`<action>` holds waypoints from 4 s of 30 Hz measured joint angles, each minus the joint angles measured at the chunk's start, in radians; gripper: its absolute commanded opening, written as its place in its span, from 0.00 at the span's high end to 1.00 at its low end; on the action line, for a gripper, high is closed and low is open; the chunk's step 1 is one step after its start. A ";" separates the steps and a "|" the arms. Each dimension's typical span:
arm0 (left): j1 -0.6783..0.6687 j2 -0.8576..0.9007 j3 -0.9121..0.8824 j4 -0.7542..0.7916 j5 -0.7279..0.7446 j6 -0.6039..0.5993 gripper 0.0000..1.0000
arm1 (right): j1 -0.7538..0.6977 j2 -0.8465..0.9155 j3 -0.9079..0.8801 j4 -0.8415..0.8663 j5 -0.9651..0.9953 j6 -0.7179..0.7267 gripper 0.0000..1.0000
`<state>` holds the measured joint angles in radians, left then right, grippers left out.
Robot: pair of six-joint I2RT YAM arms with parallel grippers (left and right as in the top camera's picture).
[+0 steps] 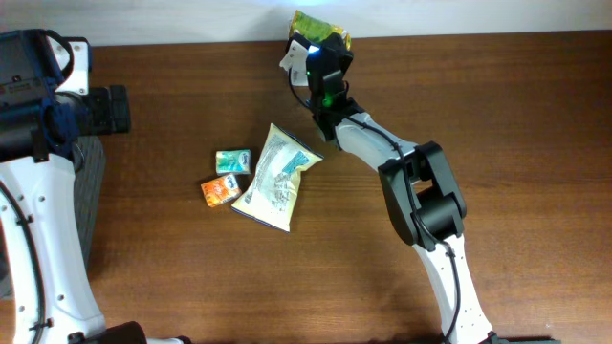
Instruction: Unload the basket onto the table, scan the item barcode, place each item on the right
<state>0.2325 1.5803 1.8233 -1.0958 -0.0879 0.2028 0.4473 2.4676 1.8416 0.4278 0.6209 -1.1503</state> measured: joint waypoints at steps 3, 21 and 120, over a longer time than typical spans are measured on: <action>0.000 0.000 0.000 0.000 0.000 0.000 0.01 | 0.005 -0.051 -0.003 -0.157 0.012 0.060 0.96; 0.000 0.000 0.000 0.000 -0.003 0.000 0.01 | -0.299 -0.836 0.005 -1.727 -0.377 1.389 0.96; 0.000 0.000 0.000 0.000 -0.003 0.000 0.01 | 0.080 -0.107 0.408 -1.669 -0.988 1.251 0.52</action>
<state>0.2325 1.5803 1.8233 -1.0962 -0.0910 0.2024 0.5274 2.3604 2.2498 -1.2415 -0.3672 0.1009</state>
